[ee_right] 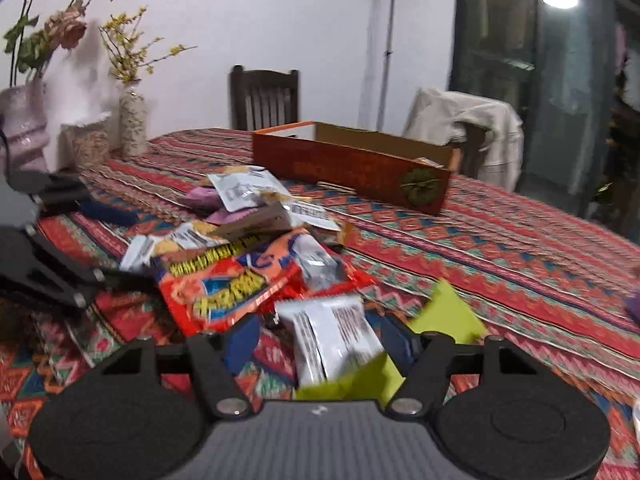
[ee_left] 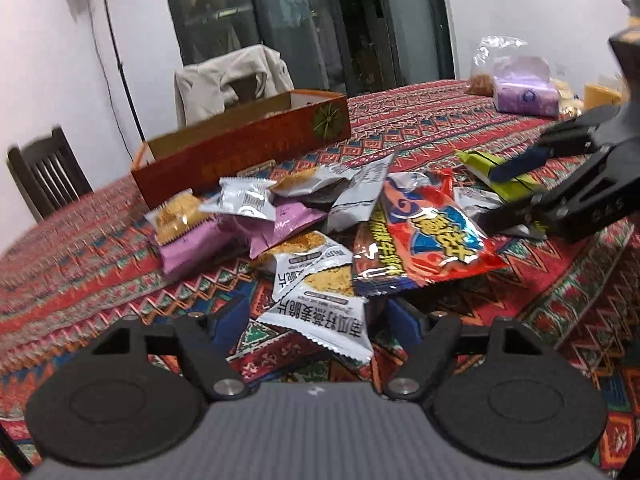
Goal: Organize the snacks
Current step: 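Grasp a white-gold snack packet with the left gripper while the right grasps a white packet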
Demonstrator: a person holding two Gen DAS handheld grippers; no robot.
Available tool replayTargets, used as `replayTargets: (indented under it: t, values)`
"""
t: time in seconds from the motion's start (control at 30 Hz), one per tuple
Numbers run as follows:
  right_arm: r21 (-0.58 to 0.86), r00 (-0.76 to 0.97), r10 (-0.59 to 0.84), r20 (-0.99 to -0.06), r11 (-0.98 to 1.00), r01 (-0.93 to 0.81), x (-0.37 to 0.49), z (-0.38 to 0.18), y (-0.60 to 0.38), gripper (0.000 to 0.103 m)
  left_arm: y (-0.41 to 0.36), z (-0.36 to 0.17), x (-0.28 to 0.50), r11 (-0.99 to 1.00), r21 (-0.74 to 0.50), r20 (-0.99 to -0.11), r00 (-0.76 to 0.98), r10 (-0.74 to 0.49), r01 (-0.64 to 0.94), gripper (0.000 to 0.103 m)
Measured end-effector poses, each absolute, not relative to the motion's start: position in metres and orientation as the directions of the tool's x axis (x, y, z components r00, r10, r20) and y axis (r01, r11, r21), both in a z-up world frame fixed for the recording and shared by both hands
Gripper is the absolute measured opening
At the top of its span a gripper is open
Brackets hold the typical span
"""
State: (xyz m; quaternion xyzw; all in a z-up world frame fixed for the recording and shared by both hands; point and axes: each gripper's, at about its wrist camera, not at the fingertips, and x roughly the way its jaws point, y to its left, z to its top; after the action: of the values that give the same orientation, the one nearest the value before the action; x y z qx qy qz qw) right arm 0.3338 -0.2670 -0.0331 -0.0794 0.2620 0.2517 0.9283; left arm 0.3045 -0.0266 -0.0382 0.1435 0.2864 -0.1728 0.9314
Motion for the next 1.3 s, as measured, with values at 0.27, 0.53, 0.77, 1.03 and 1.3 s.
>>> replayTargets:
  t: [0.27,0.53,0.77,1.03,1.3]
  values:
    - [0.043,0.646,0.452,-0.615,0.837,-0.545,0.367,-0.048,-0.27,0.071,-0.024,-0.04,0.3,0.904,0.077,-0.621,0.73,-0.286,0.42,0.058]
    - [0.039,0.669,0.414,-0.618,0.866,-0.499,0.339,-0.047,-0.278,0.053,0.012,-0.035,0.24,0.968,-0.01,-0.661,0.724,-0.196,0.252,0.062]
    - [0.054,0.69,0.424,-0.587,0.871,-0.489,0.29,-0.05,-0.255,0.053,0.009,-0.036,0.227,0.967,0.004,-0.637,0.746,-0.194,0.255,0.079]
    - [0.049,0.717,0.409,-0.565,0.884,-0.465,0.279,-0.053,-0.246,0.055,-0.008,-0.036,0.242,0.967,-0.003,-0.652,0.732,-0.196,0.256,0.054]
    - [0.066,0.695,0.441,-0.568,0.866,-0.496,0.257,-0.05,-0.252,0.045,-0.011,-0.03,0.213,0.969,-0.036,-0.632,0.746,-0.21,0.243,0.054]
